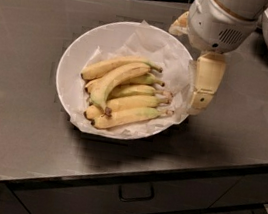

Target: Pick banana from white bowl

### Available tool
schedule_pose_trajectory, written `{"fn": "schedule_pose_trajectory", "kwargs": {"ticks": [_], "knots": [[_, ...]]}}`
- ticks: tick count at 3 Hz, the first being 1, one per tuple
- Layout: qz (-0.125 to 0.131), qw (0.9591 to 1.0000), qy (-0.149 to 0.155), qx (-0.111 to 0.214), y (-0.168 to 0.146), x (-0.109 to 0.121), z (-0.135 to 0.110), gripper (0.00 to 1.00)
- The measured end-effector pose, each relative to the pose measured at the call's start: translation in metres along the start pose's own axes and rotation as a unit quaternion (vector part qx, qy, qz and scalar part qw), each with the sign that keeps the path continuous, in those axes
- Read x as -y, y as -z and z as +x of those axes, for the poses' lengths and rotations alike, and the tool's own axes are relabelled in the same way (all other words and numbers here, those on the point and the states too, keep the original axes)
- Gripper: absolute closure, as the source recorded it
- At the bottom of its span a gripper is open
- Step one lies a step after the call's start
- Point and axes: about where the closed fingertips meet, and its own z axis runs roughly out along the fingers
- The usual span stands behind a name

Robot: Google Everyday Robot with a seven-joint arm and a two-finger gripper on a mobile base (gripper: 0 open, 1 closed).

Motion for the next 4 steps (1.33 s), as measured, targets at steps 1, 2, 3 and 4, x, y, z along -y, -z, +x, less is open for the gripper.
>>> {"fn": "schedule_pose_trajectory", "kwargs": {"ticks": [1,2,3,4], "knots": [[-0.018,0.9977,0.066,-0.001,-0.015,0.007,-0.028,0.00],[-0.047,0.9891,0.139,0.014,-0.032,0.008,-0.049,0.00],[-0.069,0.9685,0.233,0.053,-0.049,0.013,-0.066,0.00],[-0.059,0.9679,0.239,0.053,-0.051,0.021,-0.073,0.00]]}}
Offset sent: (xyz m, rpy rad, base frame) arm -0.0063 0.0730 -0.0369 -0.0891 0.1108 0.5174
